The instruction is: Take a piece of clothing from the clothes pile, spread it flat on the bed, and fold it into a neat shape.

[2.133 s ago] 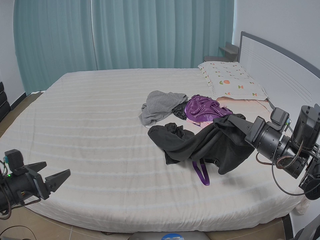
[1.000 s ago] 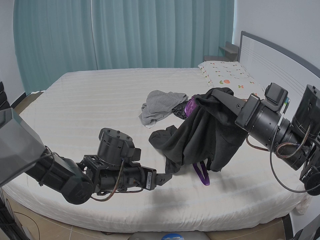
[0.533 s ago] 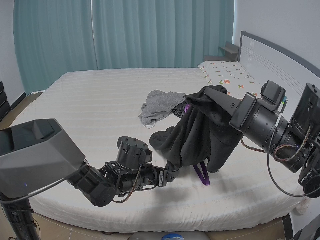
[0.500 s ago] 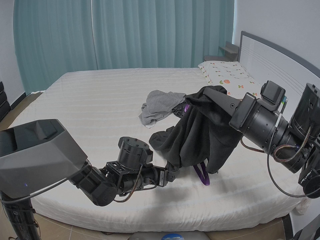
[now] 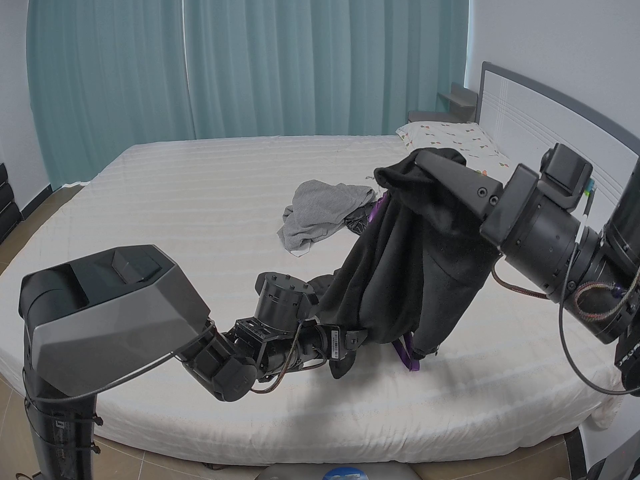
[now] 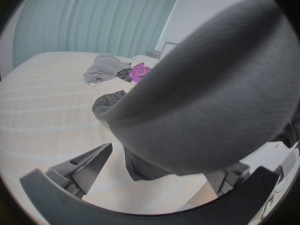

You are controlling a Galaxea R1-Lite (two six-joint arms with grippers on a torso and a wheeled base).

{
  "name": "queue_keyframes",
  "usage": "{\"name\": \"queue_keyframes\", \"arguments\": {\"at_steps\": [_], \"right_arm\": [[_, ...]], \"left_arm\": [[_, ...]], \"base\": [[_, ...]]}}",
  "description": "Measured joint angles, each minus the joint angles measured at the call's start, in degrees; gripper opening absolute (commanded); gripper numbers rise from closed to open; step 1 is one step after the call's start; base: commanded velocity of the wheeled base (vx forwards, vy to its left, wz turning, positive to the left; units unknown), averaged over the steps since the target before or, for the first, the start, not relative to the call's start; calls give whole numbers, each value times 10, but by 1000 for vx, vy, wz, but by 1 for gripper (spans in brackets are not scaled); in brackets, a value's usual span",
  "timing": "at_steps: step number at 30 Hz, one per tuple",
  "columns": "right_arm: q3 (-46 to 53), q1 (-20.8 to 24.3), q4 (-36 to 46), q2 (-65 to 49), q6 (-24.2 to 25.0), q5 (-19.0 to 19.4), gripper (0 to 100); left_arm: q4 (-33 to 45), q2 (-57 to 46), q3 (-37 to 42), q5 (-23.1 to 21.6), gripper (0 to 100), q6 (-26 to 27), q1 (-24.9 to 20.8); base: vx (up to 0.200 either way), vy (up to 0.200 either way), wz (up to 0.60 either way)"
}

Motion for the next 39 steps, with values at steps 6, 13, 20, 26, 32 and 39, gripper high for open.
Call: {"name": "queue_keyframes", "arguments": {"at_steps": [6,13,20,26,32,39], "right_arm": [[1,-2,0,-19,0,0,0],[8,-5,0,-31,2,1,0],[11,-26,1,-31,6,5,0],[12,-43,1,-28,9,8,0],[12,-67,1,-20,10,11,0],[13,-122,1,-1,20,29,0]], "left_arm": [[1,5,-9,-14,100,-46,5],[5,7,-22,-15,100,-71,16],[15,20,-50,45,100,-78,44],[25,46,-84,73,0,-75,53],[34,60,-98,75,0,-68,58],[38,49,-92,74,0,-64,73]], "base": [[0,0,0],[0,0,0],[0,0,0],[0,0,0],[0,0,0],[0,0,0]]}}
